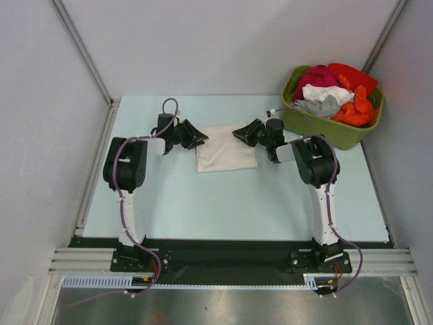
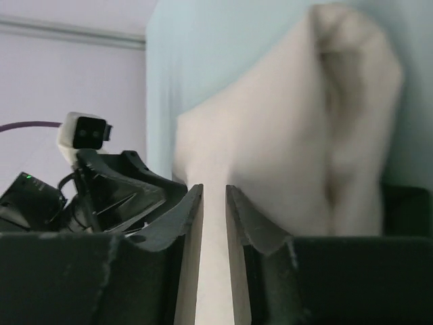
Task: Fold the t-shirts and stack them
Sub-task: Fold the tshirt, then neatly place the folded tshirt to the corner, then reset both grippers
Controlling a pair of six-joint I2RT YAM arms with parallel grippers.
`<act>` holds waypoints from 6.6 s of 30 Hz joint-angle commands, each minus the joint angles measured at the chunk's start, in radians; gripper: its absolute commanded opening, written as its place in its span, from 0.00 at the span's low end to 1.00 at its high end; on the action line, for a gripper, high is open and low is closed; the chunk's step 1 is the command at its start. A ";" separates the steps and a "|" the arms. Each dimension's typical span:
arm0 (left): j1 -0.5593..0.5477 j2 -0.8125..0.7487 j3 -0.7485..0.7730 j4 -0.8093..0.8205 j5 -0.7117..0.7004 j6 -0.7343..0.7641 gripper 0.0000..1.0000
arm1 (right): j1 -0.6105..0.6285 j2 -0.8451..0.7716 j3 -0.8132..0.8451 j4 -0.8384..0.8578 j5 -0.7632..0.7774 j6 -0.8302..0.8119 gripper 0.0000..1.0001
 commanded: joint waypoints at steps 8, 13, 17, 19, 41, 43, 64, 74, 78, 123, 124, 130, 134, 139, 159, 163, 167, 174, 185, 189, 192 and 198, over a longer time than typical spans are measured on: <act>0.086 0.084 0.185 -0.161 -0.001 0.133 0.43 | -0.045 0.007 0.051 -0.168 0.094 -0.095 0.31; 0.076 -0.118 0.169 -0.307 -0.050 0.212 0.45 | -0.046 -0.112 0.068 -0.342 0.031 -0.229 0.33; 0.001 -0.220 0.084 -0.271 -0.039 0.175 0.45 | -0.040 -0.213 0.025 -0.412 0.010 -0.281 0.34; -0.045 -0.239 -0.003 -0.211 -0.018 0.143 0.45 | -0.040 -0.241 0.002 -0.418 -0.009 -0.297 0.37; 0.053 -0.410 -0.206 -0.319 -0.015 0.296 0.60 | -0.055 -0.382 -0.146 -0.605 -0.227 -0.421 0.52; 0.053 -0.427 -0.163 -0.365 -0.060 0.337 0.68 | -0.054 -0.417 -0.147 -0.635 -0.236 -0.448 0.54; 0.039 0.120 0.328 -0.554 -0.191 0.425 0.72 | -0.114 -0.783 -0.491 -0.776 -0.311 -0.505 0.58; 0.001 0.102 0.204 -0.524 -0.157 0.345 0.68 | -0.140 -0.783 -0.526 -0.709 -0.349 -0.488 0.58; -0.001 0.113 0.178 -0.508 -0.133 0.312 0.65 | -0.143 -0.772 -0.526 -0.690 -0.355 -0.476 0.57; 0.307 0.373 1.124 -0.780 -0.894 0.821 0.00 | -0.143 -0.881 -0.517 -1.121 -0.251 -0.540 0.57; 0.311 0.376 1.121 -0.763 -0.894 0.834 0.00 | -0.143 -0.876 -0.494 -1.132 -0.244 -0.540 0.57; 0.320 0.398 1.116 -0.674 -0.909 0.875 0.00 | -0.137 -0.827 -0.443 -1.150 -0.225 -0.510 0.57; 0.321 0.415 1.116 -0.629 -0.923 0.914 0.00 | -0.135 -0.804 -0.400 -1.158 -0.214 -0.494 0.57; 0.326 0.435 1.116 -0.577 -0.927 0.916 0.00 | -0.126 -0.775 -0.365 -1.181 -0.201 -0.493 0.57; 0.303 0.286 1.075 -0.598 -1.144 0.913 0.79 | -0.127 -0.737 -0.247 -1.274 -0.228 -0.596 0.57; 0.240 0.096 0.904 -0.701 -1.011 0.784 0.80 | -0.127 -0.787 -0.259 -1.267 -0.227 -0.602 0.57; 0.104 -0.168 0.518 -0.721 -0.839 0.587 0.81 | -0.124 -0.875 -0.291 -1.256 -0.193 -0.576 0.58; -0.083 -0.614 -0.138 -0.538 -0.500 0.234 0.82 | -0.140 -1.054 -0.394 -1.256 -0.127 -0.521 0.61; -0.114 -1.200 -0.929 -0.073 -0.081 -0.158 0.84 | -0.219 -1.393 -0.766 -1.134 -0.156 -0.331 0.84; -0.114 -1.448 -1.111 -0.036 0.022 -0.236 0.84 | -0.219 -1.666 -1.018 -1.000 -0.214 -0.186 1.00; -0.119 -1.612 -1.295 0.127 0.094 -0.420 0.83 | -0.219 -1.856 -1.155 -0.975 -0.245 -0.091 1.00; -0.120 -1.938 -1.444 0.194 0.120 -0.616 0.88 | -0.219 -2.221 -1.342 -0.999 -0.347 0.045 1.00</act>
